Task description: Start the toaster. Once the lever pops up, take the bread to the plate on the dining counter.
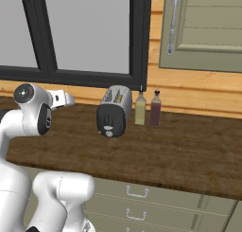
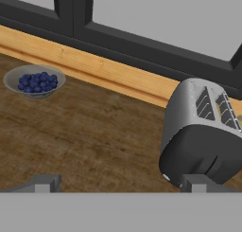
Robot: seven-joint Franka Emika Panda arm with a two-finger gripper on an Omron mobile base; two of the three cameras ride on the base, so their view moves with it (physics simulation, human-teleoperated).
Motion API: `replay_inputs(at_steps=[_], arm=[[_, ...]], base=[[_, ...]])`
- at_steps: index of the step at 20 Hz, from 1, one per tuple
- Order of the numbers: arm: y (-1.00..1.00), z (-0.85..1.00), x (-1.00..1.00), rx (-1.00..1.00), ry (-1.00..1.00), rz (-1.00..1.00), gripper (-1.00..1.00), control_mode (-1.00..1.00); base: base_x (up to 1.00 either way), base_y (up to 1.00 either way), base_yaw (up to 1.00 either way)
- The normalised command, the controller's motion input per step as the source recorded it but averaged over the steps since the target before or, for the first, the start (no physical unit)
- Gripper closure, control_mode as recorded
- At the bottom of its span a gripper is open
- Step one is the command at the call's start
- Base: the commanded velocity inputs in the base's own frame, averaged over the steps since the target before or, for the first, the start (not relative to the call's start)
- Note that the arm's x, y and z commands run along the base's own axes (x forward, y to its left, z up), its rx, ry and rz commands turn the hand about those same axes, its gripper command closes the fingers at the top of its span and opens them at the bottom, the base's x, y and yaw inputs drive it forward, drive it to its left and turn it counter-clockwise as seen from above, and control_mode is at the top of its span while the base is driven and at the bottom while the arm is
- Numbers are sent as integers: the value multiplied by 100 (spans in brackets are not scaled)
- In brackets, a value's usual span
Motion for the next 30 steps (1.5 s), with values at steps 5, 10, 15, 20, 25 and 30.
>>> replay_inputs(at_steps=[5,10,15,20,25,30], arm=[[0,0,0,0,0,0,-100,-100],[0,0,0,0,0,0,-100,-100],[0,0,0,0,0,0,-100,-100],[0,0,0,0,0,0,-100,-100],[0,0,0,0,0,0,-100,-100],[0,0,0,0,0,0,-100,-100]], base=[[0,0,0],[0,0,0],[0,0,0],[0,0,0],[0,0,0],[0,0,0]])
